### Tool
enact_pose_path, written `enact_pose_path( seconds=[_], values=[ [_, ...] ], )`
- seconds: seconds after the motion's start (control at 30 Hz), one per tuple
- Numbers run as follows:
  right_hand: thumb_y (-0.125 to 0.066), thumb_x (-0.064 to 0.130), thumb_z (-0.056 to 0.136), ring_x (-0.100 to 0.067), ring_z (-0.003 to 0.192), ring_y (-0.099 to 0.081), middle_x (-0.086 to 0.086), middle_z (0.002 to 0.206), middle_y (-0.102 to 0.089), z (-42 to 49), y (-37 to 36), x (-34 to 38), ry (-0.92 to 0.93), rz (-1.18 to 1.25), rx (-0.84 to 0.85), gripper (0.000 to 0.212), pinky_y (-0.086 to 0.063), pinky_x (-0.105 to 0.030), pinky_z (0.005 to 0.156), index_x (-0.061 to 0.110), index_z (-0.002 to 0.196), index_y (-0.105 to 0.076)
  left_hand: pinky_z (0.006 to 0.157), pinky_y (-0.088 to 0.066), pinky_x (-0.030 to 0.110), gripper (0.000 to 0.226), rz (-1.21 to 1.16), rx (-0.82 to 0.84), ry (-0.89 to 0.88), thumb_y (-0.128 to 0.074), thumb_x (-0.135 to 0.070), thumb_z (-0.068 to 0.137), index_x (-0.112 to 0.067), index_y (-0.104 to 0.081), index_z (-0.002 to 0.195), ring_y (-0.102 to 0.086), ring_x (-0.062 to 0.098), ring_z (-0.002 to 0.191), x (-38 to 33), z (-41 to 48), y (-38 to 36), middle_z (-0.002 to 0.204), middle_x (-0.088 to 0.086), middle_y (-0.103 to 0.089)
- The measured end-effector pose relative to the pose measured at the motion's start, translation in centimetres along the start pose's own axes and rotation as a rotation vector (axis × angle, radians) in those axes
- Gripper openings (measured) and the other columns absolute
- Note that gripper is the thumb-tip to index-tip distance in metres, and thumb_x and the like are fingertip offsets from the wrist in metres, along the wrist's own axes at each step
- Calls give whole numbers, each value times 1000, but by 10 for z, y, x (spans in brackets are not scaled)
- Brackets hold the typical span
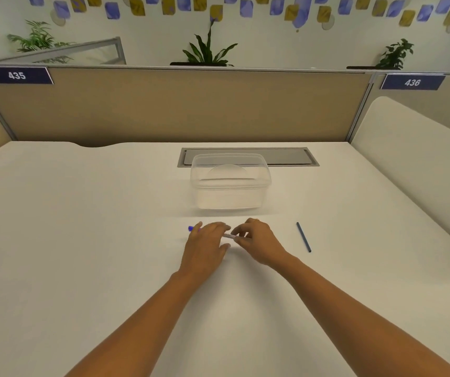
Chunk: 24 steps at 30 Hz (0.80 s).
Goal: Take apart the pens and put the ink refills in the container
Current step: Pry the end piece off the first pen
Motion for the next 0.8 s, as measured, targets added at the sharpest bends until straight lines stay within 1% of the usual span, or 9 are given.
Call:
enact_pose_path(
  seconds=[0.07,0.17,0.27,0.33,0.4,0.5,0.57,0.7,0.8],
  values=[
    [-60,14,85,-16,80,-52,-3,88,-55,-2,3,4,30,62,12,19,-40,-22,71,6,99,-69,111,-22,30,29,-16,-15,8,-52,-22,89,-16,-54,117,-57,18,111,-2,1,1,117,1,-65],
    [-66,13,81,-15,79,-58,-3,88,-61,-6,7,3,5,199,15,19,-45,-20,74,5,98,-68,89,-42,31,20,-115,-85,68,-54,-23,88,-14,-63,104,-62,24,93,3,-1,9,100,4,-71],
    [-70,11,78,-10,70,-62,1,81,-65,-9,9,-4,-46,352,-1,21,-46,-8,66,6,98,-68,76,-43,27,17,-169,-60,93,-54,-19,88,-9,-65,97,-59,22,89,6,-4,11,96,8,-68],
    [-71,9,77,-11,72,-66,1,80,-66,-11,9,-9,-90,495,-15,21,-48,-12,72,8,97,-68,76,-42,28,16,-175,-66,99,-53,-15,88,-7,-64,96,-57,24,89,8,-5,13,95,11,-67],
    [-69,6,78,-18,77,-68,-6,82,-66,-12,8,-15,-129,635,-32,17,-52,-18,76,9,95,-67,76,-43,31,15,-174,-85,110,-53,-12,88,-6,-64,95,-56,25,88,11,-5,16,94,13,-66],
    [-63,3,83,-15,72,-70,-14,83,-67,-13,7,-15,-141,771,-42,13,-57,-16,73,3,95,-66,75,-42,30,15,-174,-84,113,-50,-11,89,-5,-63,95,-56,25,88,13,-5,18,94,13,-65],
    [-62,4,84,-13,69,-70,-14,81,-68,-13,7,-13,-126,787,-46,11,-57,-16,71,1,93,-67,76,-41,29,17,-178,-74,112,-48,-12,91,-6,-62,97,-55,24,90,13,-6,19,96,12,-64],
    [-63,7,84,-11,65,-70,-10,76,-69,-13,8,-7,-83,799,-60,7,-57,-17,69,5,87,-69,82,-45,34,20,-186,-12,95,-46,-21,92,-12,-58,105,-56,22,93,7,-5,16,102,6,-63],
    [-63,11,84,-11,61,-68,-10,73,-68,-13,8,-1,-50,759,-57,12,-57,-18,65,2,87,-70,81,-46,35,23,-199,12,81,-41,-25,94,-14,-58,106,-58,21,91,0,-3,15,101,5,-66]
  ],
)
Point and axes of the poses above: each hand's wrist, its own z-axis towards the middle knuckle, its own y-axis out of the back of the hand, x = y × z, the point moved 6 cm from there along z, towards the middle knuckle
